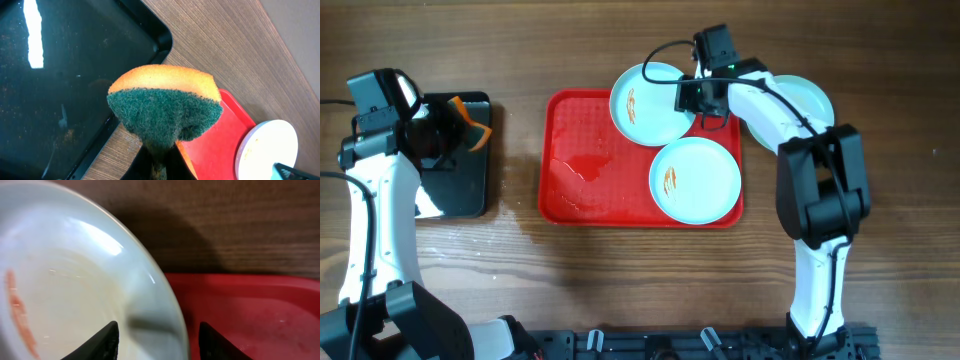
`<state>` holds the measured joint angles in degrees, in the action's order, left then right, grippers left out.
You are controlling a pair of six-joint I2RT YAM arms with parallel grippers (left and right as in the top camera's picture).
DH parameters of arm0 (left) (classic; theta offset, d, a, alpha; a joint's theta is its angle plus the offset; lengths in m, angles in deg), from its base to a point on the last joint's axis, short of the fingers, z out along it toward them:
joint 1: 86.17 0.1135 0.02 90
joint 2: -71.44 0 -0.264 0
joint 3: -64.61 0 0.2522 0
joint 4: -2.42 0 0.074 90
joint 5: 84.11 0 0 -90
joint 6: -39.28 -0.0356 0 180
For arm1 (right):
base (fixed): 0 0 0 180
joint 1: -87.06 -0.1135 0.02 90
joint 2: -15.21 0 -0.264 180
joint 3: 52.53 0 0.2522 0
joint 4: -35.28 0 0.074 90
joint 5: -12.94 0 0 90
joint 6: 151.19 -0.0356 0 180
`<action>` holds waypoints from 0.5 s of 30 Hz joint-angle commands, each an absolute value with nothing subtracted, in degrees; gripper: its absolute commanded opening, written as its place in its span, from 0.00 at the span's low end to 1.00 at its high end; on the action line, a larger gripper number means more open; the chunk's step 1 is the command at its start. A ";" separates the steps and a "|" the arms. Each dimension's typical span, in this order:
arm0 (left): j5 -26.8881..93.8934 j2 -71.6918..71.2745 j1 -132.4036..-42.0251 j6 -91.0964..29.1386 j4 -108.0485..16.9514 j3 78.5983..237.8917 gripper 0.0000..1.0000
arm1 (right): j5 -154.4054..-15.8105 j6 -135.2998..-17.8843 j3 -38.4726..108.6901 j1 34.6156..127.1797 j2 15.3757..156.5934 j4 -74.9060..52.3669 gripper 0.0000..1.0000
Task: Clean dirty plates on tray and stack at the side
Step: 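Reach the right gripper to the upper plate on the red tray, then move the sponge with the left gripper onto the upper-left plate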
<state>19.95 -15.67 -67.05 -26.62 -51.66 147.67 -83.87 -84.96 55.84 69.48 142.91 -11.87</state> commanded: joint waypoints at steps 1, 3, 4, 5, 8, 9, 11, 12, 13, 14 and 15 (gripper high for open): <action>20.87 -15.96 -67.20 -27.80 -51.68 147.73 0.04 | -81.88 -84.72 55.25 69.24 144.44 -11.83 0.51; 20.87 -15.96 -67.20 -27.80 -51.68 147.73 0.04 | -81.97 -84.79 55.27 69.24 144.44 -11.76 0.42; 20.85 -15.96 -67.20 -27.80 -51.68 147.73 0.04 | -82.26 -85.14 55.27 69.22 144.44 -11.85 0.35; 20.87 -15.96 -67.20 -27.80 -51.66 147.73 0.04 | -82.91 -85.36 55.27 69.22 144.42 -12.00 0.21; 20.85 -15.96 -67.20 -27.80 -51.59 147.73 0.04 | -86.65 -85.40 55.29 68.91 144.38 -12.02 0.04; 20.85 -15.96 -67.20 -27.80 -51.59 147.73 0.04 | -87.63 -85.40 55.32 68.76 144.33 -12.02 0.04; 20.85 -15.96 -67.20 -27.80 -51.61 147.73 0.04 | -90.52 -85.42 55.47 68.19 144.33 -12.05 0.04; 20.85 -15.96 -67.20 -27.80 -51.61 147.73 0.04 | -91.65 -85.40 55.53 67.88 144.33 -12.05 0.04; 20.85 -15.96 -67.20 -27.80 -51.64 147.73 0.04 | -93.40 -85.42 55.67 67.34 144.33 -12.09 0.04; 20.85 -15.96 -67.20 -27.80 -51.64 147.73 0.04 | -94.67 -85.42 55.82 66.90 144.33 -12.18 0.04; 20.85 -15.96 -67.20 -27.80 -51.64 147.73 0.04 | -95.96 -85.49 55.91 66.37 144.33 -12.18 0.05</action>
<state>19.95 -15.67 -67.05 -26.62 -51.66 147.67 -89.80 -85.40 55.88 68.47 143.11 -11.87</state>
